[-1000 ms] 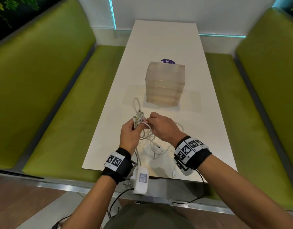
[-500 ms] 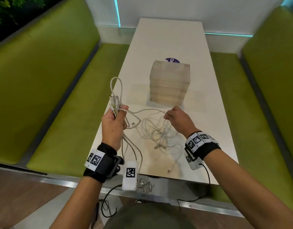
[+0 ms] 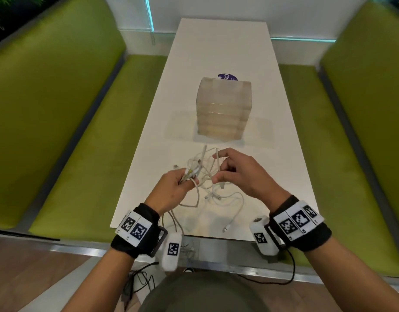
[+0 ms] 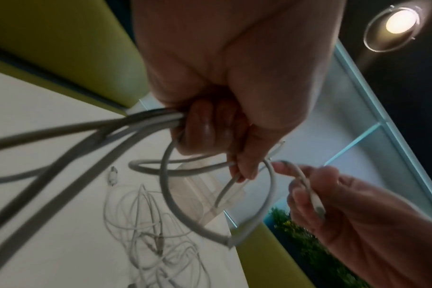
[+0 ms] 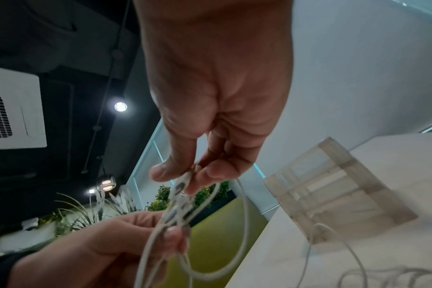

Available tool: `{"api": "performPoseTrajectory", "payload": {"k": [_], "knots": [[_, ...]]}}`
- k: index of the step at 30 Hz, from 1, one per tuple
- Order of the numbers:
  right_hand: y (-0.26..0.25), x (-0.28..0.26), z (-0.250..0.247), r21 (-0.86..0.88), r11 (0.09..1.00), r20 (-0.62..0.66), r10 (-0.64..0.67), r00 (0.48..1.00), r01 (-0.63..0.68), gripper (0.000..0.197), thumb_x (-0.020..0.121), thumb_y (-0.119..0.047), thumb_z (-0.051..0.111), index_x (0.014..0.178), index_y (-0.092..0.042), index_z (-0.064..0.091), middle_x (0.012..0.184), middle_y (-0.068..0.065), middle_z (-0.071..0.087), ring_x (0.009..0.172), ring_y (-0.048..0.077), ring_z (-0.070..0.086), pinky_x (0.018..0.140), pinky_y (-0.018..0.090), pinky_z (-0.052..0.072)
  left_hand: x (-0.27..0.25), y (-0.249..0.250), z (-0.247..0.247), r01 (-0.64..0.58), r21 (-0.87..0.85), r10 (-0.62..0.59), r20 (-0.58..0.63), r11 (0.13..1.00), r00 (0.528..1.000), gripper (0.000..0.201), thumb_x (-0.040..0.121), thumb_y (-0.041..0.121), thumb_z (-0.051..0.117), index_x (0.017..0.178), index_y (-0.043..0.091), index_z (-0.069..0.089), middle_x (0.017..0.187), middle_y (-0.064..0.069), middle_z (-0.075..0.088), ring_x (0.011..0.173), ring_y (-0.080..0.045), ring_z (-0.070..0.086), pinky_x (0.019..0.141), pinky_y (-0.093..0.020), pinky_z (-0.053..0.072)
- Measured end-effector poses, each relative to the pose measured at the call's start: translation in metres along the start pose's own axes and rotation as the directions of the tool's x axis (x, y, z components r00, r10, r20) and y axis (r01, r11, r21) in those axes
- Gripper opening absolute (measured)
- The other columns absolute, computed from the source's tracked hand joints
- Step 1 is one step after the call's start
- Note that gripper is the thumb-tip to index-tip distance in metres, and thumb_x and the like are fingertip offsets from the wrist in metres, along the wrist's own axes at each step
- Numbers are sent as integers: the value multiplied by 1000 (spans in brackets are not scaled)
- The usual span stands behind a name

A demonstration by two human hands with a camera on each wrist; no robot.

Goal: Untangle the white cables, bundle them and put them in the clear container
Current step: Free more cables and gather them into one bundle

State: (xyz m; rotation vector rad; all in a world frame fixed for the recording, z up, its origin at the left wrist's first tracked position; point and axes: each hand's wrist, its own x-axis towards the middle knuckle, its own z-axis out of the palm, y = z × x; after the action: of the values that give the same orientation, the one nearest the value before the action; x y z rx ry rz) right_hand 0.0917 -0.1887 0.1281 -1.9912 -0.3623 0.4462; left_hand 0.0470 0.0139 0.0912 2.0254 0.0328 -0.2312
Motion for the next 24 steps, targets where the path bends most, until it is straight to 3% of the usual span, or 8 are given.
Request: {"api": "performPoseTrajectory", "payload": {"k": [2, 6, 10, 13, 16, 19, 21, 24], "knots": [[-2, -1, 5, -8, 1000, 20, 5, 1000, -5, 50, 70, -19, 81, 113, -20, 55, 71, 0, 66, 68, 18, 59, 67, 34, 47, -3, 2, 7, 24, 76, -31, 95, 997, 995, 27, 90, 25, 62, 70, 14, 50, 56, 7, 40, 51, -10, 34, 53, -29, 26], [1, 2, 9, 6, 999, -32, 41, 999, -40, 48, 69, -19, 83, 107, -21, 54, 68, 1, 65, 59, 12, 54, 62, 29, 42, -7, 9, 11, 11, 157, -39, 175, 988, 984, 27, 91, 22, 59, 69, 14, 45, 57, 6, 39, 48, -7, 32, 52, -27, 25], [6, 1, 4, 46, 998, -75, 52, 996, -48, 55, 69, -20, 82, 113, -19, 50, 70, 5, 68, 61, 10, 57, 63, 28, 46, -9, 8, 5, 5, 194, -47, 212, 981, 976, 31, 90, 24, 62, 67, 15, 43, 56, 7, 37, 49, -8, 31, 54, -29, 25], [6, 2, -5, -7, 1000, 88, 22, 996, -21, 58, 74, -21, 78, 127, -25, 53, 72, 4, 68, 66, 13, 60, 66, 25, 47, -14, 6, 2, 24, 140, -66, 304, 990, 950, 31, 88, 25, 64, 66, 16, 44, 57, 6, 36, 53, -13, 34, 57, -30, 28], [10, 0, -9, -104, 995, 234, 34, 972, -9, 30, 78, -25, 75, 107, -20, 70, 68, 0, 65, 65, 15, 58, 65, 26, 45, -18, 7, -1, 41, 68, -62, 336, 997, 940, 22, 87, 21, 66, 71, 12, 53, 57, 5, 39, 52, -14, 36, 53, -27, 30], [14, -4, -11, -154, 987, 265, 77, 961, -37, 13, 81, -21, 73, 93, -16, 73, 68, 1, 66, 61, 12, 55, 61, 22, 43, -22, 8, -4, 15, -27, -7, 257, 1000, 966, 6, 90, 12, 63, 84, 11, 62, 52, 14, 45, 49, -4, 39, 52, -19, 32], [15, -8, -10, -163, 986, 296, 87, 951, -39, 9, 84, -20, 70, 90, -14, 72, 70, 3, 68, 62, 12, 55, 61, 21, 44, -23, 10, -6, 19, -65, -4, 215, 998, 977, 9, 92, 6, 58, 96, 11, 64, 47, 18, 49, 45, 1, 40, 50, -12, 32], [14, -12, 5, -99, 995, 311, 63, 948, -33, 4, 84, -19, 70, 83, -17, 73, 71, 4, 69, 63, 13, 58, 62, 23, 47, -23, 10, -2, -9, -20, 14, 252, 1000, 968, 6, 92, 14, 60, 87, 11, 62, 52, 15, 42, 50, -4, 34, 50, -19, 28]]}}
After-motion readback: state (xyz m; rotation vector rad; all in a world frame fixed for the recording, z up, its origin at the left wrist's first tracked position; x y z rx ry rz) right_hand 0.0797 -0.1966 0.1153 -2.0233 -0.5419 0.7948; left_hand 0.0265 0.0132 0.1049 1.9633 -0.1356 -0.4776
